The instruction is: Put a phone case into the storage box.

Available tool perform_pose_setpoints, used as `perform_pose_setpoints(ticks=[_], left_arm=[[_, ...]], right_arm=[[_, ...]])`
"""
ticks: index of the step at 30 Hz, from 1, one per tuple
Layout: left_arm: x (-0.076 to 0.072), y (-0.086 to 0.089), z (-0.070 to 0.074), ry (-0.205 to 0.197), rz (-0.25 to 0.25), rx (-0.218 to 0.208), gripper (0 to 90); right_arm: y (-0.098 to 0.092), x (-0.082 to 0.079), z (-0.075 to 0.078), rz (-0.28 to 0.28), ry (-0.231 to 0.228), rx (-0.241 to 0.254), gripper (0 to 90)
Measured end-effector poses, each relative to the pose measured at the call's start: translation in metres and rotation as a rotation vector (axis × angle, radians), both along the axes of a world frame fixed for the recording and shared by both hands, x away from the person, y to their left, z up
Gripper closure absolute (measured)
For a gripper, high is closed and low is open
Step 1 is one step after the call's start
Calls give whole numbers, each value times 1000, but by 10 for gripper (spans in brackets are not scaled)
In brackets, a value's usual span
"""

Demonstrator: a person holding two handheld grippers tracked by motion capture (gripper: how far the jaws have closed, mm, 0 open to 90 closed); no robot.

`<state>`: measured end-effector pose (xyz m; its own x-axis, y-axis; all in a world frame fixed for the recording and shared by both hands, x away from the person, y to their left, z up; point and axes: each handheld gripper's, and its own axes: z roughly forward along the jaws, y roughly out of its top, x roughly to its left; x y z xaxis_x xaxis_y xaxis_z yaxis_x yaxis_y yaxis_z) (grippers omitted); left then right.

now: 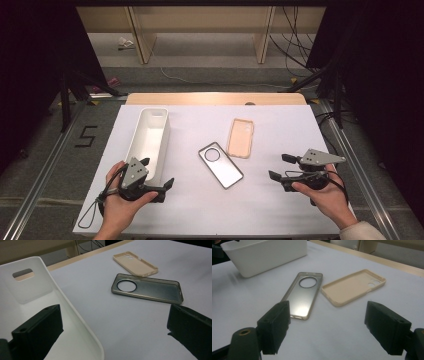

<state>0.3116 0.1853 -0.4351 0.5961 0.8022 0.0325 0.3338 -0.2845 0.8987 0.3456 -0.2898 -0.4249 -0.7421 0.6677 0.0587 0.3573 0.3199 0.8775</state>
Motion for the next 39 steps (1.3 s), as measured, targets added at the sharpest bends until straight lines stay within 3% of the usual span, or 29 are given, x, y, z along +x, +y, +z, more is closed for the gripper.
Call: perform_pose_setpoints(ticks=[8, 10, 13, 14, 15, 17, 21, 26, 33, 37, 39], left_arm=[[0, 1, 1, -2, 2, -3, 0], [0, 1, 1, -3, 3, -1, 0], [-1, 0, 2, -10, 13, -1, 16], [-1, 0, 2, -10, 13, -1, 27], [-1, 1, 3, -18, 18, -5, 45], [-1, 2, 4, -21, 30, 1, 77], [-2, 3, 5, -25, 43, -9, 182], [-3, 3, 7, -35, 58, -3, 308], [-4, 7, 10, -35, 84, 10, 706], [-5, 7, 9, -14, 83, 21, 872], [-6, 6, 10, 2, 76, 25, 897]], right_arm=[[4, 1, -1, 3, -3, -4, 242], [5, 2, -1, 4, 0, -3, 283], [8, 5, -1, 13, 2, -20, 425], [8, 5, -1, 13, 2, -20, 425], [12, 8, -1, 17, 10, -42, 569], [15, 11, -1, 22, 22, -58, 686], [21, 16, -2, 20, 44, -94, 888], [29, 25, -7, 11, 80, -127, 900], [51, 47, -16, 34, 129, -176, 900], [64, 56, -22, 51, 155, -208, 900], [70, 59, -25, 52, 172, -228, 900]])
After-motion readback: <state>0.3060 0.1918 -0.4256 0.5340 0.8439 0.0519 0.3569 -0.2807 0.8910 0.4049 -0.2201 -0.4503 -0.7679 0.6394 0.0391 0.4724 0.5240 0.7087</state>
